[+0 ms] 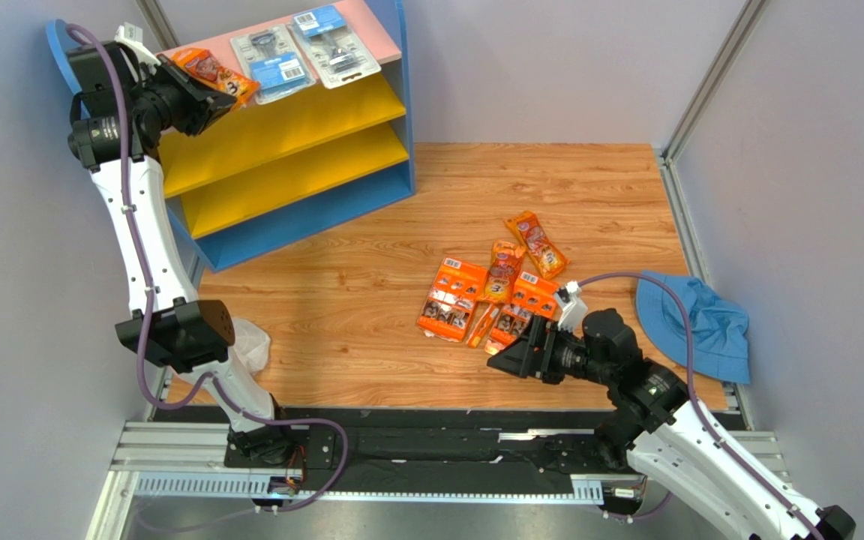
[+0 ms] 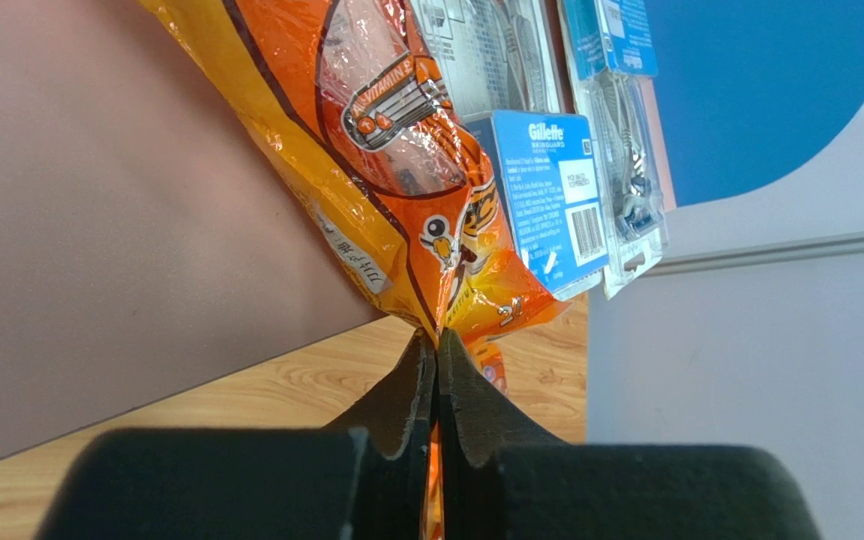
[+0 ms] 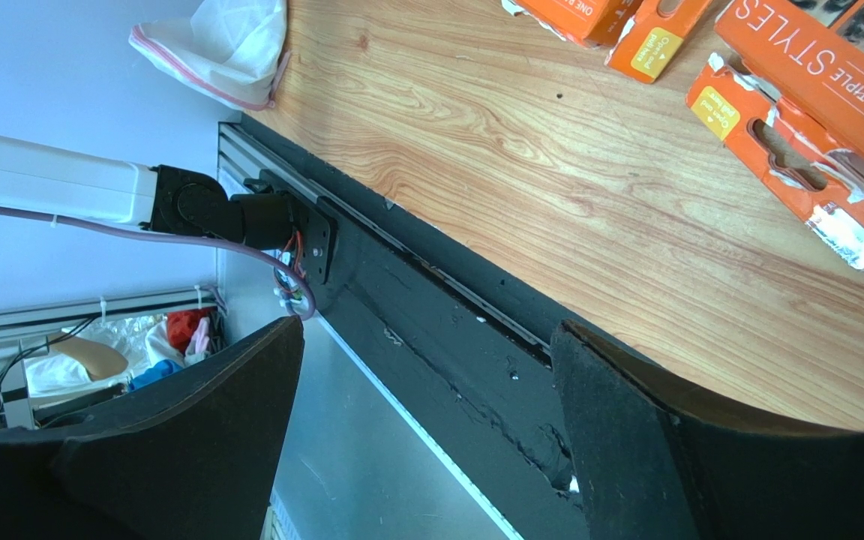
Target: Place and organize the shaving razors onto the shelf
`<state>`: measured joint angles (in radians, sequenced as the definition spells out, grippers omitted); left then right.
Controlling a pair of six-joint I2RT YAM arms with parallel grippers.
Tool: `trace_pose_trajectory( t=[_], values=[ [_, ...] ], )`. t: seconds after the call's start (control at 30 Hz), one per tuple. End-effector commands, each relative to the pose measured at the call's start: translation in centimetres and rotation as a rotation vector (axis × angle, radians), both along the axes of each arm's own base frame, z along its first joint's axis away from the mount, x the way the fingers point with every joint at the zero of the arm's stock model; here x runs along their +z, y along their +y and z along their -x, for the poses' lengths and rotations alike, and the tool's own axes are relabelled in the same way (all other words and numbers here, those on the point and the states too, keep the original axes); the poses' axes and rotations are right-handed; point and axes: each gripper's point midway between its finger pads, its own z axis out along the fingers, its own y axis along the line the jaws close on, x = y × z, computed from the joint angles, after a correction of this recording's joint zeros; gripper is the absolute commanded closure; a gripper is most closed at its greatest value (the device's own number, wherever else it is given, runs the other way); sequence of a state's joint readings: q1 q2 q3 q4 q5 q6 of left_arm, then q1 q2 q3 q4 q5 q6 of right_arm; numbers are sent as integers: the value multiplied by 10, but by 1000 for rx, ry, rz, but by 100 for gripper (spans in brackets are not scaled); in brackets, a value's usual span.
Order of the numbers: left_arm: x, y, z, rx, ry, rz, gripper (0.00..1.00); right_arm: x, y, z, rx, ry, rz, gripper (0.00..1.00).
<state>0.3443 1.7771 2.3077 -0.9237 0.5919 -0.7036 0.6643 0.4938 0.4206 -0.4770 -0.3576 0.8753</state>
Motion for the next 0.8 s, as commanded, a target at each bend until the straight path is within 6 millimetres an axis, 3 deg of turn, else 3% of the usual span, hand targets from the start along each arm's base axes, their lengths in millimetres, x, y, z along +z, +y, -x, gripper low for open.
trace_pose_trajectory(
  t=[0.0, 0.37, 0.6, 0.77],
  values=[
    [22, -1, 14, -12, -72, -36, 100, 0, 1, 0, -4, 3, -14, 16],
    [22, 7, 19, -23, -102, -101, 100, 0, 2, 1, -4, 9, -19, 16],
    [36, 4, 29, -99, -190, -207, 100, -1, 7, -1, -3, 18, -26, 16],
    [43, 0, 25, -164, -243, -191, 100, 2, 13, 1, 13, 24, -11, 17]
  ],
)
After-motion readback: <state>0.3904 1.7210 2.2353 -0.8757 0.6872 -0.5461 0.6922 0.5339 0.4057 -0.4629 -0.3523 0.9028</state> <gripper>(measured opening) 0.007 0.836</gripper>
